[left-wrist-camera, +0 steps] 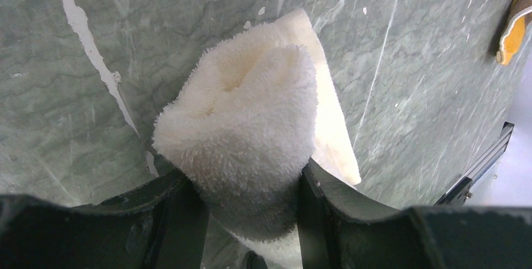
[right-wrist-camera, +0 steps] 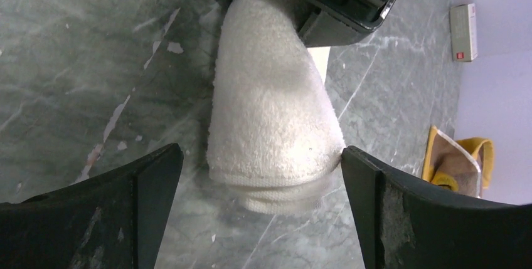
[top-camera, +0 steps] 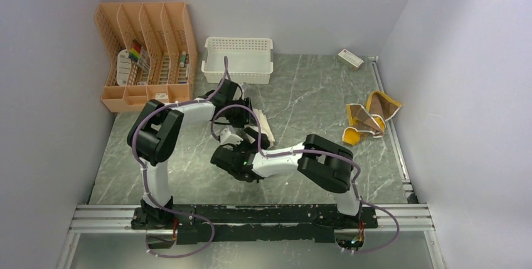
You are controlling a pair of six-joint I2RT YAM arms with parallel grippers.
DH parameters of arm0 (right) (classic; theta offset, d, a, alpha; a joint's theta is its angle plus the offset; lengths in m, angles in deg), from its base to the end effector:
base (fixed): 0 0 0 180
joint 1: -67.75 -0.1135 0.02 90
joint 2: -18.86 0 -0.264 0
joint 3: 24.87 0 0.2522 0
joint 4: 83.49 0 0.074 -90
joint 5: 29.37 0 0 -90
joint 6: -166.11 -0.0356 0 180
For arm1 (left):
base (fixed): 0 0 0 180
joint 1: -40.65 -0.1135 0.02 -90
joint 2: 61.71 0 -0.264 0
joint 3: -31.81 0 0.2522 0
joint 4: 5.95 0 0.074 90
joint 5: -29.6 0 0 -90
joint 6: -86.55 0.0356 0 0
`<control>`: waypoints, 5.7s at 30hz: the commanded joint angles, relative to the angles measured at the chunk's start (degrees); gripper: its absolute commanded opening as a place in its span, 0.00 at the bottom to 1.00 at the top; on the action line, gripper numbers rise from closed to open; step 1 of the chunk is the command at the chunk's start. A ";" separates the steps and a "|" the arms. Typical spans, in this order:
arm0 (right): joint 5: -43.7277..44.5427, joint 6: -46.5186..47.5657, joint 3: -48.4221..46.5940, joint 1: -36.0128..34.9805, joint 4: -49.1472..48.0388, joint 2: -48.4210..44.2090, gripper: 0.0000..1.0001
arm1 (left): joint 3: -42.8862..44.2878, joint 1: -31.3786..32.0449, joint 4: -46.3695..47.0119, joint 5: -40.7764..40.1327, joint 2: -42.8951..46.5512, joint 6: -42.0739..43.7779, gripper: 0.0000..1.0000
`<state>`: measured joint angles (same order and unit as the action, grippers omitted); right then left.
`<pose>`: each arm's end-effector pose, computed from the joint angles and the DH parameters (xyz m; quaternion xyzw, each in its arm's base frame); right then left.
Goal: Roll the towels
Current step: Roll the towel at the center of the board.
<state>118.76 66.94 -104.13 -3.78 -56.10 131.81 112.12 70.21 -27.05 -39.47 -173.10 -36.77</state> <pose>0.1483 0.3486 0.1355 -0.3344 0.7869 -0.2172 0.4709 0.3400 -0.2074 0.1444 0.0283 0.9317 -0.3128 0.1823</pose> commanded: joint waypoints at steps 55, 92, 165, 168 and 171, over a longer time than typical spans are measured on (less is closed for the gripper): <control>-38.05 -8.93 18.06 18.50 -24.07 -15.59 0.00 | 3.13 -7.19 -5.04 2.64 10.97 -0.44 0.79; -89.10 -34.32 33.33 42.81 -53.25 -13.49 0.00 | -3.97 5.18 15.61 -3.76 -1.48 -17.74 0.74; -73.92 -34.95 44.55 38.05 -54.37 -23.63 0.00 | -13.82 17.28 6.03 -26.57 20.74 -31.97 1.00; -73.59 -34.51 44.11 37.95 -53.32 -24.35 0.00 | -11.53 17.23 2.27 -24.93 18.23 -32.06 1.00; -72.84 -33.64 43.57 37.87 -51.35 -25.65 0.00 | -11.26 17.36 -0.16 -25.42 17.57 -32.33 1.00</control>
<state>43.86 31.38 -59.34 34.62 -111.05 107.92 99.09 87.50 -22.24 -62.79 -154.26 -68.51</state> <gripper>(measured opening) 0.151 0.997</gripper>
